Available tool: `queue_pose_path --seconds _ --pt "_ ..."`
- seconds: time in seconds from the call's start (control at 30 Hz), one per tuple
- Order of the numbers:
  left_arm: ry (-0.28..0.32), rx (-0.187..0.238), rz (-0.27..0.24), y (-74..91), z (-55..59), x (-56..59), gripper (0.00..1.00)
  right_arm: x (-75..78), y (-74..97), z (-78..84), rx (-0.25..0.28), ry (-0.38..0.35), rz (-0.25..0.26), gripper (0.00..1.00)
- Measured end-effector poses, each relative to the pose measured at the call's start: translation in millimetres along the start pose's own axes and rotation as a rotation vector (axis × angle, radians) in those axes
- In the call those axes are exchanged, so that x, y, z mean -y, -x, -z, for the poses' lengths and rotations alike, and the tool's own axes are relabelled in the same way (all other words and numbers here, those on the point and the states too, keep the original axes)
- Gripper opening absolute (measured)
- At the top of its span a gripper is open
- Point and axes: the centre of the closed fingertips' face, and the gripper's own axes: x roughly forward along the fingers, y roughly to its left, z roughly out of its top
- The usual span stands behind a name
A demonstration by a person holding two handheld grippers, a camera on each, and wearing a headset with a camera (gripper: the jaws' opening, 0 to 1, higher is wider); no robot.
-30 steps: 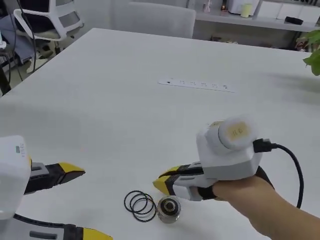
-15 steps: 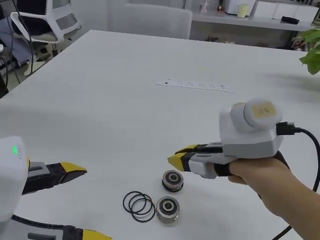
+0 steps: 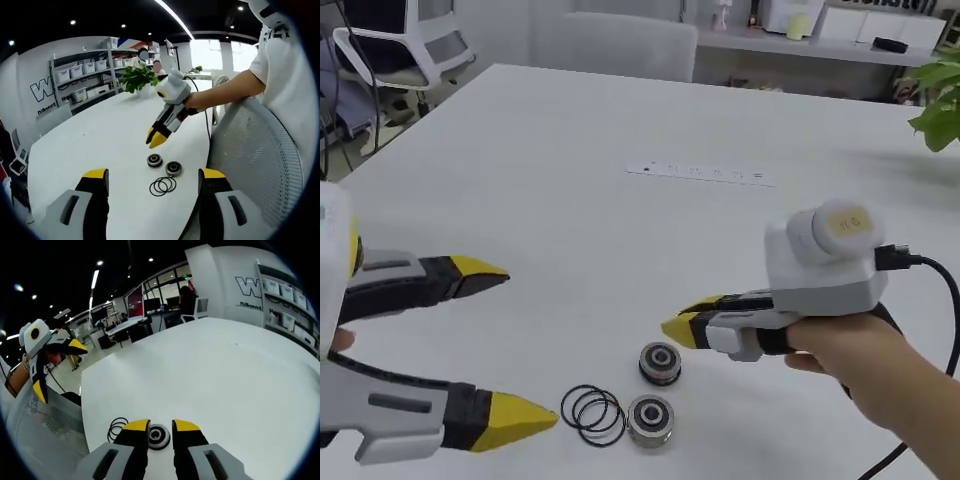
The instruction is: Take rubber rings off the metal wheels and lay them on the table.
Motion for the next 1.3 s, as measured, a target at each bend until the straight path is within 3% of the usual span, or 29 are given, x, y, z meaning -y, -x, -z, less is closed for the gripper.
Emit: queue_pose_path --seconds 0.17,0.5,0.73,0.83,0.93,1.07,1.17,1.3 --pt "-0.074 -0.010 0.022 -8.4 -13.9 -7.5 0.69 6.2 1.5 7.2 -0.019 0.004 0.006 0.15" --pt "-0.139 0.043 0.086 -38.5 -58.4 -22.2 0.70 12.9 -0.4 27.5 -0.074 0.010 -0.005 0.16" --pt "-0.164 0.072 0.142 -69.6 -72.8 -22.7 0.66 9.5 -2.8 46.4 -0.150 0.082 -0.030 0.18" --pt "-0.163 0.062 0.181 -84.3 -72.6 -16.4 0.63 8.2 -5.0 50.8 -0.160 0.087 -0.038 0.19" --pt "-0.212 0.051 0.229 -97.3 -70.3 -6.8 0.57 4.6 -7.3 53.2 -0.162 0.088 -0.052 0.20" --pt "-0.200 0.053 0.247 -116.5 -61.0 -5.2 0.56 0.4 -10.3 56.2 -0.169 0.111 -0.065 0.22" --pt "-0.194 0.075 0.223 -127.5 -50.4 -8.7 0.53 -0.1 -10.9 55.9 -0.165 0.135 -0.065 0.24" --pt "-0.170 0.072 0.174 -136.2 -31.4 -15.0 0.45 0.4 -11.5 54.5 -0.156 0.137 -0.063 0.24"
